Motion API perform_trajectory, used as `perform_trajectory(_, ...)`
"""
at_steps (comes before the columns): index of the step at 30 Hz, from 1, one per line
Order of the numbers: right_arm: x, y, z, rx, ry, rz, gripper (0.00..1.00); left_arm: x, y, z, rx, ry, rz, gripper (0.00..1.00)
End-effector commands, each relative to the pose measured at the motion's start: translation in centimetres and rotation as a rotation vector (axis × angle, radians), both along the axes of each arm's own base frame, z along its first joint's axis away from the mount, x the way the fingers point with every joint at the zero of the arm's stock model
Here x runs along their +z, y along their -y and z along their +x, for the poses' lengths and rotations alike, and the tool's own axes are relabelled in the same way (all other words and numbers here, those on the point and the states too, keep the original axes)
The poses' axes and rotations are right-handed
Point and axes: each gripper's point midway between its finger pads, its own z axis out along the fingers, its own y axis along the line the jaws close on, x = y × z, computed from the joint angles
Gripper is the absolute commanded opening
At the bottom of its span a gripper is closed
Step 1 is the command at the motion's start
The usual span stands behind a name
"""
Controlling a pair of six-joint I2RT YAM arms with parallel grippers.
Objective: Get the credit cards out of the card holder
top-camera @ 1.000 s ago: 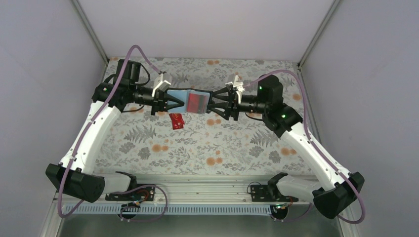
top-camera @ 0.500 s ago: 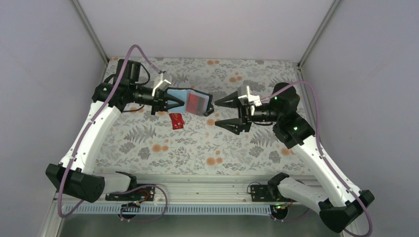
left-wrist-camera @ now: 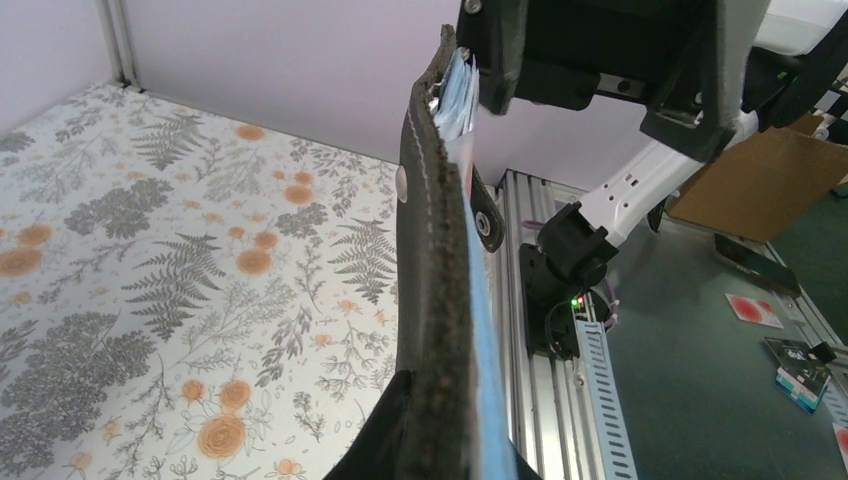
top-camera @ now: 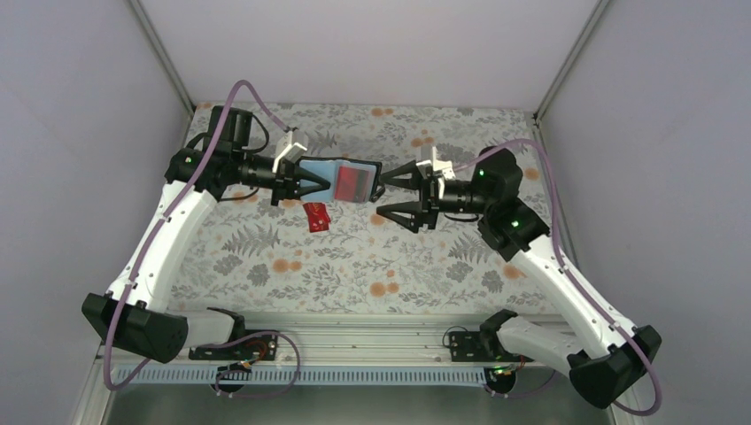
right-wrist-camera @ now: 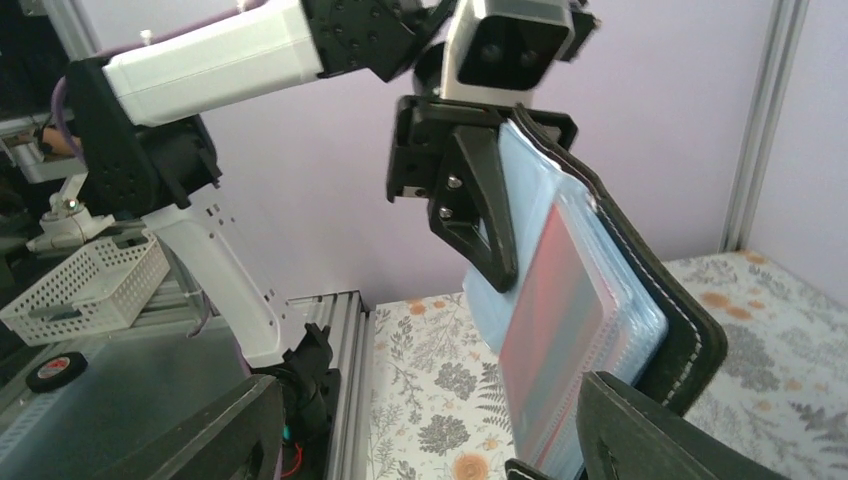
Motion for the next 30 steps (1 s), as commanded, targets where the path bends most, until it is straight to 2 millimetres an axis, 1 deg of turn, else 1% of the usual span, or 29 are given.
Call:
perform_trajectory(1, -1.3, -0.9, 1.9, -0.048, -0.073, -0.016, 0.74, 1.6, 0.1, 0.0, -0.010, 0.059, -0.030, 0.02)
perform_trajectory(3, -1.6, -1.1, 2.8, -0.074, -0.085, -0.022, 0.73, 1.7, 0.1, -0.1, -0.011, 0.061, -0.030, 0.02)
perform_trajectory(6, -1.5, -1.8, 2.0, -0.001, -0.077, -0.017, 0.71, 1.4, 0.1, -0.2, -0.011, 0.057, -0.030, 0.02)
perform_trajectory(8, -1.7, -2.5, 1.3, 0.042, -0.072, -0.035, 0.67, 1.3, 0.1, -0.1, -0.010, 0.056, -0.027, 0.02)
perform_trajectory(10, -2.2, -2.8, 1.4, 0.029, -0.070, -0.060, 0.66, 1.3, 0.1, 0.0, -0.009, 0.057, -0.027, 0.02)
perform_trajectory(15, -3.1, -2.6, 1.5, 0.000, -0.079, -0.083, 0.66, 1.1, 0.0, 0.1, -0.002, 0.051, -0.023, 0.02)
perform_trajectory(17, -3.4, -2.1, 2.3, -0.075, -0.081, -0.112, 0.67, 1.1, 0.0, 0.2, 0.002, 0.055, -0.019, 0.03)
perform_trajectory(19, -3.2, -1.1, 3.0, -0.169, -0.061, -0.132, 0.67, 1.1, 0.0, 0.1, 0.003, 0.058, -0.018, 0.02)
perform_trajectory(21, -2.1, 0.3, 2.8, -0.242, -0.022, -0.125, 0.68, 1.1, 0.0, 0.2, 0.003, 0.058, -0.018, 0.02)
perform_trajectory(22, -1.7, 0.7, 2.5, -0.249, -0.009, -0.119, 0.68, 1.1, 0.0, 0.2, 0.005, 0.058, -0.018, 0.02)
perform_trajectory(24, -0.4, 0.8, 0.9, -0.192, 0.006, -0.086, 0.66, 1.0, 0.0, 0.3, 0.008, 0.057, -0.015, 0.02)
perform_trajectory(26, 0.2, -0.1, -1.0, -0.057, -0.011, -0.068, 0.66, 0.9, 0.0, 0.5, 0.011, 0.056, -0.011, 0.02)
perform_trajectory(27, 0.3, -0.6, -1.4, -0.008, -0.026, -0.067, 0.65, 0.9, 0.1, 0.5, 0.011, 0.055, -0.010, 0.02)
perform_trajectory(28, 0.0, -1.1, -1.4, 0.012, -0.039, -0.074, 0.65, 1.0, 0.0, 0.6, 0.012, 0.056, -0.010, 0.02)
perform_trajectory(30, -0.4, -1.8, -0.5, -0.003, -0.044, -0.081, 0.65, 1.0, 0.0, 0.5, 0.011, 0.055, -0.011, 0.02)
